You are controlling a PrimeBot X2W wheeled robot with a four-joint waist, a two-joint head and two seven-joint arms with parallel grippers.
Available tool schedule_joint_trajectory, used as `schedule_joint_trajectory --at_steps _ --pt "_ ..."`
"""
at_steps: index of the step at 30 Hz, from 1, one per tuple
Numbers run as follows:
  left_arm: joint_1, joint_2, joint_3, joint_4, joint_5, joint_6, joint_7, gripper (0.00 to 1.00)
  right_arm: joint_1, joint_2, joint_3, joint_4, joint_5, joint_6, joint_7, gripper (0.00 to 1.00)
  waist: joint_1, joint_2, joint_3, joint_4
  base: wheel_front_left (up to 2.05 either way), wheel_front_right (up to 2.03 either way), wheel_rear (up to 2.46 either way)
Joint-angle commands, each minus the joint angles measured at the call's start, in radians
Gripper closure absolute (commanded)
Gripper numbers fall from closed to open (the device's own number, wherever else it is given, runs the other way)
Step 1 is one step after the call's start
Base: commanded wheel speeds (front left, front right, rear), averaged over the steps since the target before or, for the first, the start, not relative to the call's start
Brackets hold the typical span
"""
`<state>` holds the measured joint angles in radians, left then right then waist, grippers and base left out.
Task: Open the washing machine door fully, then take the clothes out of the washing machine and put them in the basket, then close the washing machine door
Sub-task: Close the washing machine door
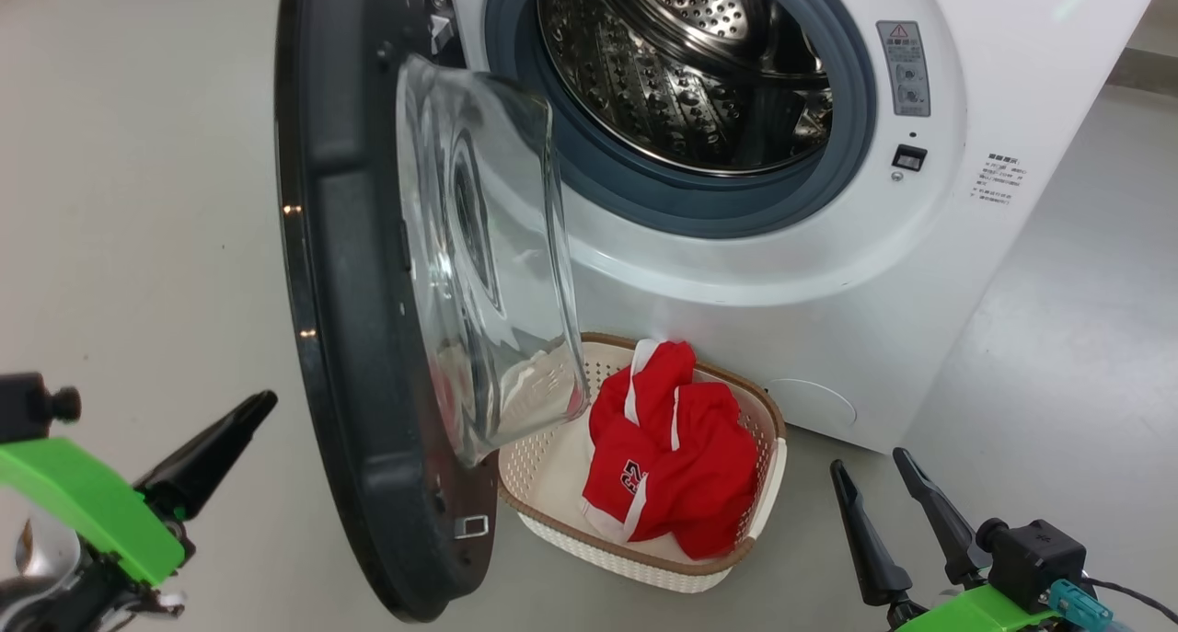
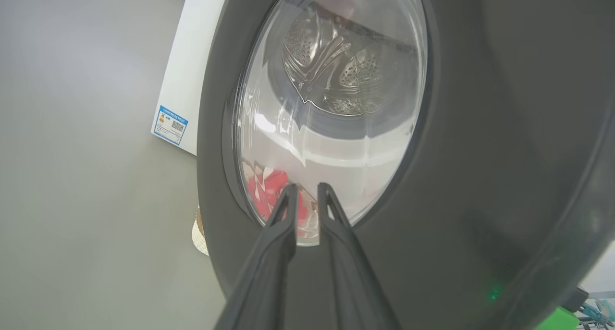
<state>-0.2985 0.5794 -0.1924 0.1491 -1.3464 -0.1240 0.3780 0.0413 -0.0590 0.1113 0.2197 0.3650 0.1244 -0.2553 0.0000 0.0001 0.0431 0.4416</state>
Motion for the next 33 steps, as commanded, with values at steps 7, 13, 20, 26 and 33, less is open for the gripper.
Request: schedule_joint_trajectory --at_steps 7,13,20,26,33 --pt "0.044 0.046 0.006 0.027 0.012 -0.007 -0.140 0.35 -0.002 -0.004 0.033 -0.019 -0.001 0.006 -0.006 0.00 0.0000 -0.0001 -0.011 0.006 0.00 0.00 0.00" --pt "0.118 0.045 -0.056 0.066 0.040 -0.007 -0.263 0.00 0.001 -0.008 0.037 -0.020 0.000 0.006 -0.006 0.00 0.0000 -0.0001 -0.012 0.011 0.00 0.00 0.00" --pt "0.159 0.025 -0.136 0.150 0.109 -0.007 -0.419 0.00 0.007 -0.015 0.032 -0.021 0.001 0.006 -0.006 0.00 0.0000 -0.0001 -0.008 0.013 0.00 0.00 0.00" --pt "0.156 -0.024 -0.175 0.252 0.176 -0.007 -0.577 0.00 0.013 -0.015 0.023 -0.023 -0.002 0.006 -0.006 0.00 0.0000 -0.0001 0.001 0.008 0.00 0.00 0.00" --pt "0.148 -0.104 -0.077 0.327 0.372 -0.003 -0.639 0.00 0.011 -0.015 -0.004 -0.029 -0.005 0.006 -0.006 0.00 0.0000 -0.0001 0.012 0.003 0.00 0.00 0.00"
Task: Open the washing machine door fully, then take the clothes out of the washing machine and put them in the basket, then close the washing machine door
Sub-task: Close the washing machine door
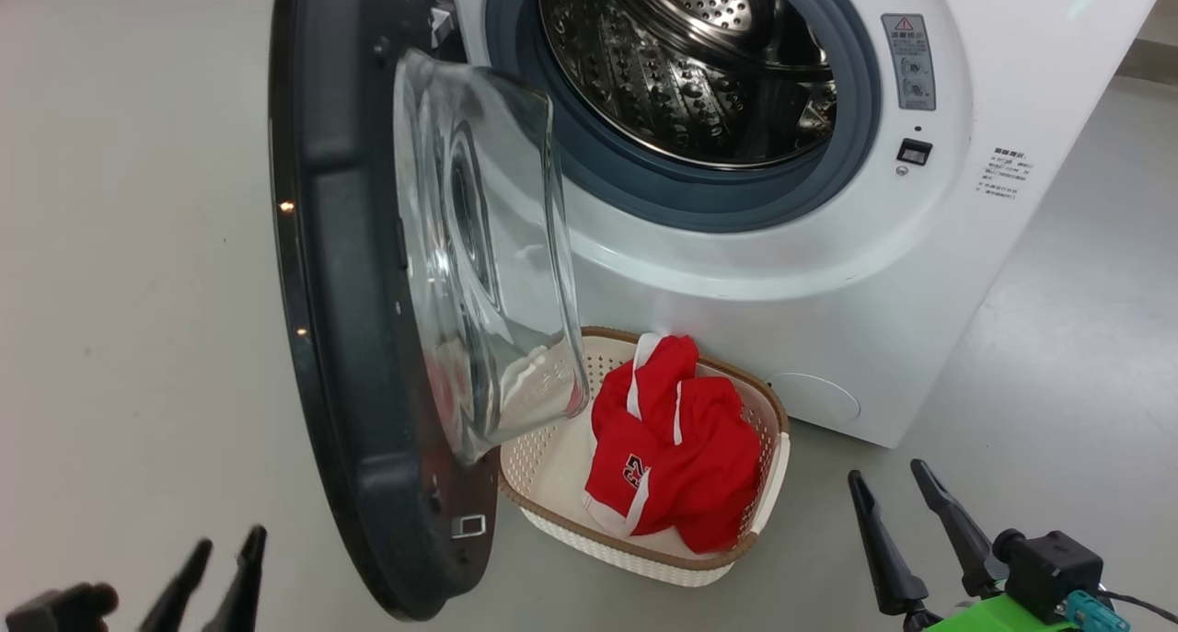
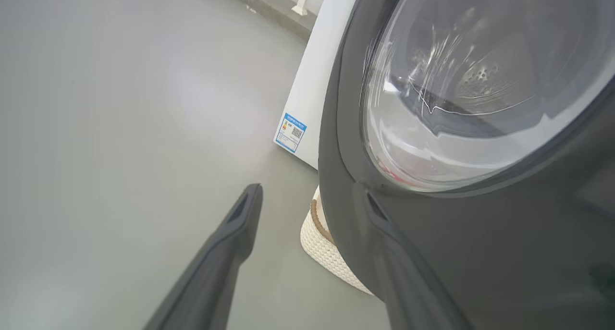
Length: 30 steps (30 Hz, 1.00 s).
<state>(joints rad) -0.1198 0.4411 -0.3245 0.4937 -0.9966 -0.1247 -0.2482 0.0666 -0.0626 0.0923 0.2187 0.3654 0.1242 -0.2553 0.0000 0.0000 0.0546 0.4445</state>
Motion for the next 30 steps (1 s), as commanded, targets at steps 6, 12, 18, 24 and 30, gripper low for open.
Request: schedule_joint_trajectory --at_steps 6,12,18,24,30 --pt "0.030 -0.085 0.257 -0.117 0.328 -0.001 -0.013 0.00 -0.016 -0.012 -0.003 -0.033 -0.006 0.007 -0.006 0.00 0.0000 0.0000 0.002 0.003 0.00 0.00 0.00" --pt "0.085 -0.199 0.390 -0.246 0.576 -0.003 -0.013 0.00 -0.022 -0.012 -0.019 -0.039 -0.009 0.007 -0.006 0.00 0.0000 0.0000 0.001 0.004 0.00 0.00 0.00" --pt "0.120 -0.281 0.466 -0.343 0.727 -0.005 -0.013 0.00 -0.019 -0.007 -0.038 -0.051 -0.009 0.007 -0.006 0.00 0.0000 0.0000 -0.004 0.002 0.00 0.00 0.00" --pt "0.142 -0.317 0.484 -0.371 0.770 -0.006 -0.013 0.00 -0.014 -0.003 -0.040 -0.056 -0.010 0.007 -0.006 0.00 0.0000 0.0000 -0.006 -0.001 0.00 0.00 0.00" --pt "0.157 -0.339 0.508 -0.379 0.785 -0.006 -0.013 0.00 -0.002 0.001 -0.045 -0.050 -0.010 0.007 -0.006 0.00 0.0000 0.0000 -0.010 -0.002 0.00 0.00 0.00"
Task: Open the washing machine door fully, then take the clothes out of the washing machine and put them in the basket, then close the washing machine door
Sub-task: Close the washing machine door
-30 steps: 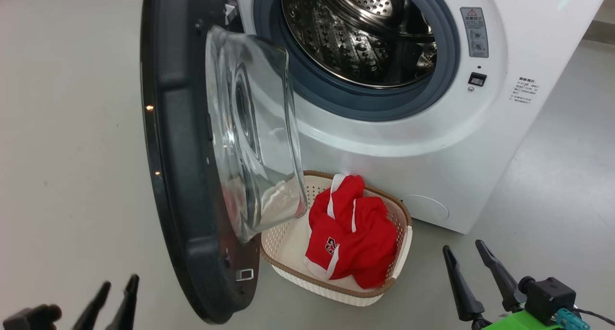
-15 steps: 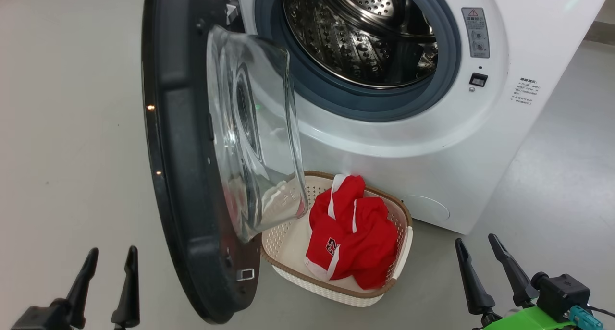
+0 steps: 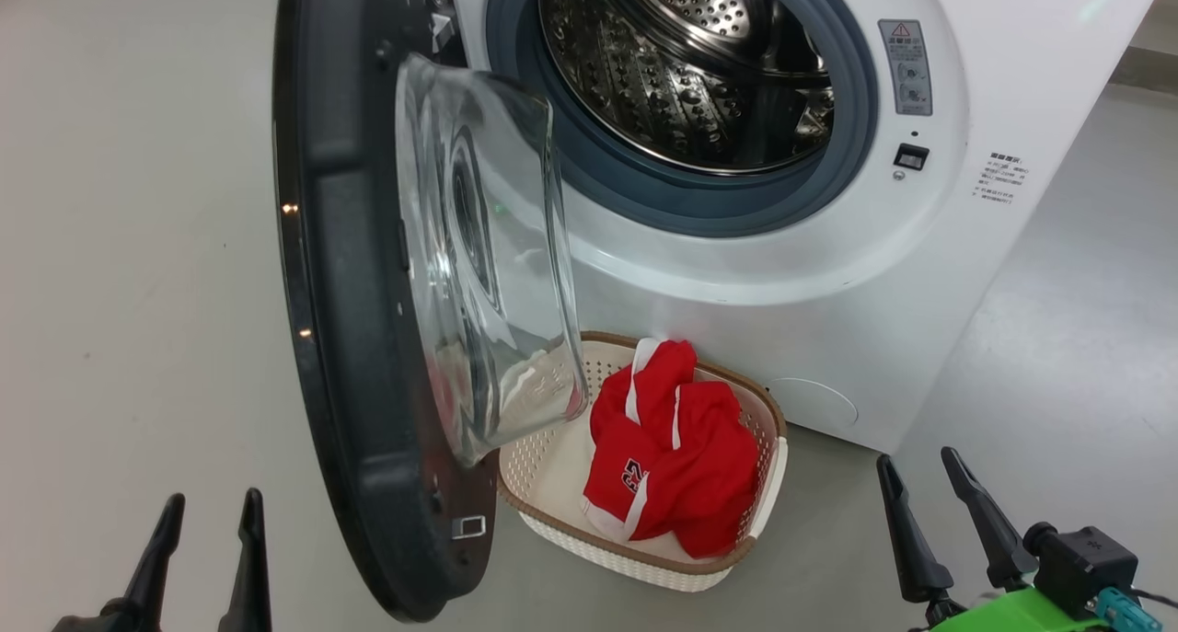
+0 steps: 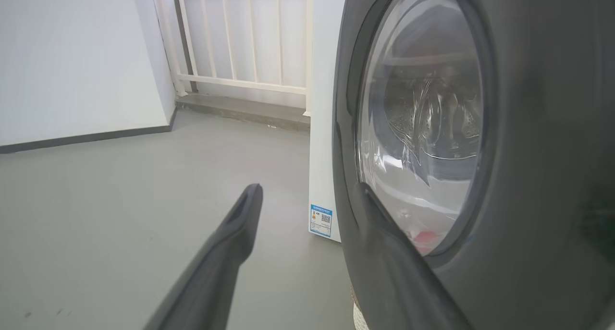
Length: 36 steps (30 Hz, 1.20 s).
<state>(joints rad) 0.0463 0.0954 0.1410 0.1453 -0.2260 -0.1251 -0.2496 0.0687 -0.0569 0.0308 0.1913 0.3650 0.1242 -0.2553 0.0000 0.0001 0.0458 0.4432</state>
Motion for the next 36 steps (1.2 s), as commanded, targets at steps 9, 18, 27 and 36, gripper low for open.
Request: schedule_joint_trajectory --at_steps 9,18,27,36 --pt "-0.006 -0.005 0.050 -0.046 0.029 -0.005 -0.012 0.00 -0.005 -0.001 0.012 -0.023 -0.013 0.007 -0.006 0.00 0.0000 -0.0001 0.002 -0.002 0.00 0.00 0.00" --pt "-0.008 -0.006 0.051 -0.061 0.031 -0.005 -0.012 0.00 -0.007 0.001 0.013 -0.022 -0.011 0.007 -0.006 0.00 0.0000 -0.0001 -0.001 0.000 0.00 0.00 0.00" --pt "-0.023 -0.001 0.050 -0.103 -0.111 -0.006 -0.012 1.00 -0.005 0.003 0.019 -0.019 -0.008 0.007 -0.006 0.00 0.0000 -0.0001 -0.009 -0.001 0.00 0.00 0.00" --pt "-0.053 0.097 -0.041 -0.183 -0.416 -0.006 -0.012 1.00 -0.010 0.004 0.026 -0.016 -0.005 0.007 -0.006 0.00 0.0000 -0.0001 -0.008 -0.015 0.00 0.00 0.00"
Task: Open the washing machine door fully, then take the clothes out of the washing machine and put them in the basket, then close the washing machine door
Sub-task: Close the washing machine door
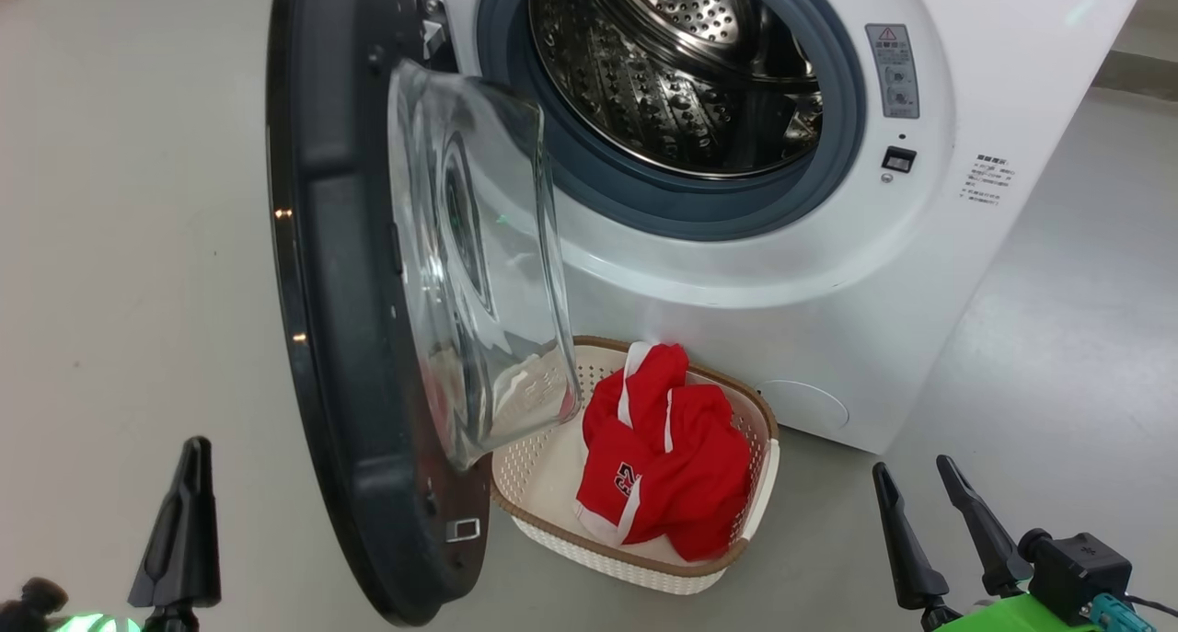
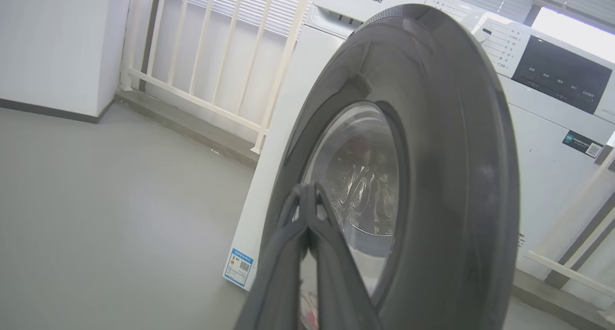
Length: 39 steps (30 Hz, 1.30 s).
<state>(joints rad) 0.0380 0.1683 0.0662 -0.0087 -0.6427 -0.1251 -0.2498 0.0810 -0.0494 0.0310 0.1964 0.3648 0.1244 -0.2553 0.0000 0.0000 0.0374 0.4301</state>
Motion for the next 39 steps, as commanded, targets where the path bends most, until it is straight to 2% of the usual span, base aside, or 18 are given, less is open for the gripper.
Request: schedule_joint_trajectory --at_steps 1,7,15,28,39 --pt "-0.046 0.040 0.015 -0.036 -0.030 -0.006 -0.012 1.00 -0.021 -0.003 0.026 -0.022 -0.004 0.006 -0.006 0.00 0.0000 0.0000 0.000 -0.004 0.00 0.00 0.00" --pt "-0.057 0.143 -0.097 -0.081 -0.196 -0.006 -0.012 1.00 -0.024 -0.002 0.027 -0.023 -0.004 0.006 -0.006 0.00 0.0000 0.0000 0.009 -0.016 0.00 0.00 0.00" --pt "-0.082 0.241 -0.209 -0.109 -0.286 -0.006 -0.012 1.00 -0.034 -0.001 0.030 -0.024 -0.002 0.006 -0.006 0.00 0.0000 0.0000 0.027 -0.038 0.00 0.00 0.00" --pt "-0.163 0.300 -0.328 -0.132 -0.325 -0.006 -0.012 1.00 -0.059 -0.001 0.024 -0.031 -0.004 0.006 -0.006 0.00 0.0000 0.0000 0.067 -0.094 0.00 0.00 0.00" --pt "-0.283 0.290 -0.406 -0.094 -0.298 -0.006 -0.012 1.00 -0.086 -0.001 0.018 -0.037 0.001 0.006 -0.006 0.00 0.0000 0.0000 0.104 -0.172 0.00 0.00 0.00"
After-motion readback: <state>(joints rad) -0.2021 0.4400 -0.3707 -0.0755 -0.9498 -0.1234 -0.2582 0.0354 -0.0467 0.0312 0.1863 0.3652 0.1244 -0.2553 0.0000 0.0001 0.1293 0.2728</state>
